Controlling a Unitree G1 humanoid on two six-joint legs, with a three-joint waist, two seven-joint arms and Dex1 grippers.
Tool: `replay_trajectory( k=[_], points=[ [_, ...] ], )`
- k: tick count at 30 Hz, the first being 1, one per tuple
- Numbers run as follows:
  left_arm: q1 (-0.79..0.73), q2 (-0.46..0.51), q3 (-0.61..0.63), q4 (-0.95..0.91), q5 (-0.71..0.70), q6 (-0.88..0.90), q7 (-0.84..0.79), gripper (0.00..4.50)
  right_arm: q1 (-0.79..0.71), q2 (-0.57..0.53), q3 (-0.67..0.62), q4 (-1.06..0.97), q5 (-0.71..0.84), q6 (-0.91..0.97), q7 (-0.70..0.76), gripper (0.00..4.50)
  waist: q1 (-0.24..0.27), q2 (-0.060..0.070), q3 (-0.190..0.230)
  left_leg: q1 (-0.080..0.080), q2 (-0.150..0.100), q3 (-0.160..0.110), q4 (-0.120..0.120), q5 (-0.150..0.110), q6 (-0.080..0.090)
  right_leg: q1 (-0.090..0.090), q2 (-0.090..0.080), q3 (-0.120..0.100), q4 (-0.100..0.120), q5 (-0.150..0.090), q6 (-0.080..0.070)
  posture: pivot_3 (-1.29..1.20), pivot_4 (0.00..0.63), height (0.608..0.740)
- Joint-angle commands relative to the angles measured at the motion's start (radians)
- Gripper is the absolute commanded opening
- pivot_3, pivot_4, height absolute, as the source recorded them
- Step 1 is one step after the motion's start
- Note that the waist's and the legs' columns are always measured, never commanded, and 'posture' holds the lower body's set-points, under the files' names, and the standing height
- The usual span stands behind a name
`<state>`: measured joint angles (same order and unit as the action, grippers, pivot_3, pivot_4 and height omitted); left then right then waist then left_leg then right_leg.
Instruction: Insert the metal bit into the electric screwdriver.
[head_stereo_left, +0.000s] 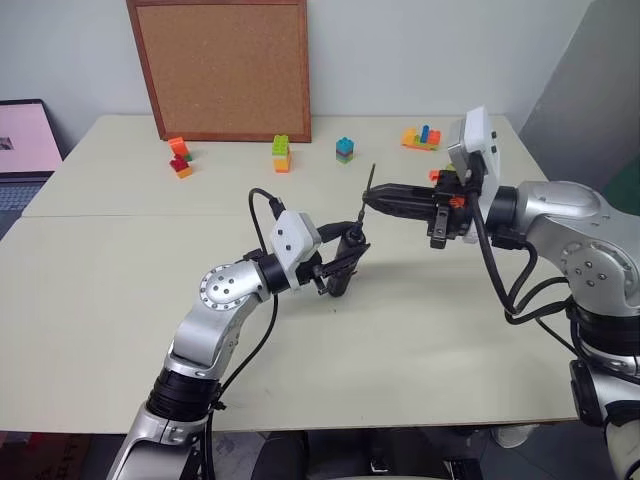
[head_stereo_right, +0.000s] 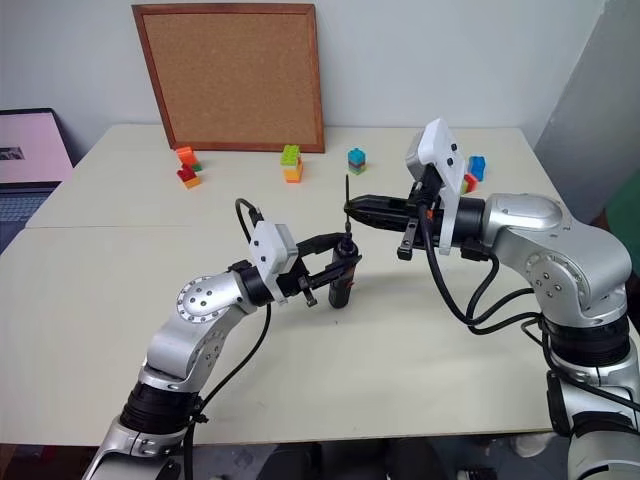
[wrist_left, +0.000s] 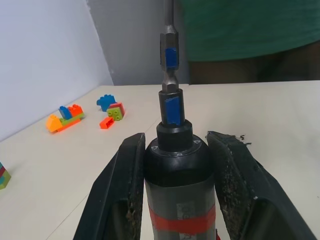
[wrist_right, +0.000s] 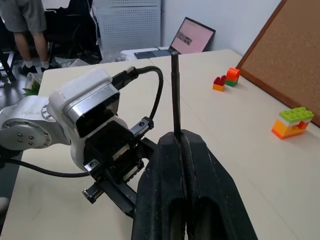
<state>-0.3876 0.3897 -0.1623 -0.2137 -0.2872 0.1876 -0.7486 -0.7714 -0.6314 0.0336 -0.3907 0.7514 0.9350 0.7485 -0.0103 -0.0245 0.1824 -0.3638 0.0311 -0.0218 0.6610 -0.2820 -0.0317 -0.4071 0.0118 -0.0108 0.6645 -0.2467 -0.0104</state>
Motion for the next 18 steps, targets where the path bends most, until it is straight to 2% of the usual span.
replay_trajectory(
  k=[1,7,18],
  points=[
    [-0.011,0.006,0.007,0.018,0.031,-0.004,0.016,1.58,0.015,0.015,0.041,0.015,0.006,0.088,-0.035,0.00,-0.001,0.000,0.000,0.000,0.000,0.000,0.000,0.000,0.000,0.000,0.000,0.000,0.000,0.000,0.000,0.00,0.150,0.740],
    [-0.014,0.003,0.010,0.019,0.032,-0.008,0.022,1.58,0.016,0.045,0.002,0.036,0.045,0.149,-0.075,0.00,-0.005,0.000,0.000,0.000,0.000,0.000,0.000,0.000,0.000,0.000,0.000,0.000,0.000,0.000,0.000,0.00,0.150,0.740],
    [-0.022,0.004,0.023,0.029,0.029,-0.004,0.031,1.58,0.047,0.034,-0.013,0.007,0.060,0.135,-0.062,0.00,-0.020,0.000,0.000,0.000,0.000,0.000,-0.001,0.000,0.000,0.000,0.000,0.000,-0.001,0.000,0.000,0.00,0.150,0.740]
  ],
)
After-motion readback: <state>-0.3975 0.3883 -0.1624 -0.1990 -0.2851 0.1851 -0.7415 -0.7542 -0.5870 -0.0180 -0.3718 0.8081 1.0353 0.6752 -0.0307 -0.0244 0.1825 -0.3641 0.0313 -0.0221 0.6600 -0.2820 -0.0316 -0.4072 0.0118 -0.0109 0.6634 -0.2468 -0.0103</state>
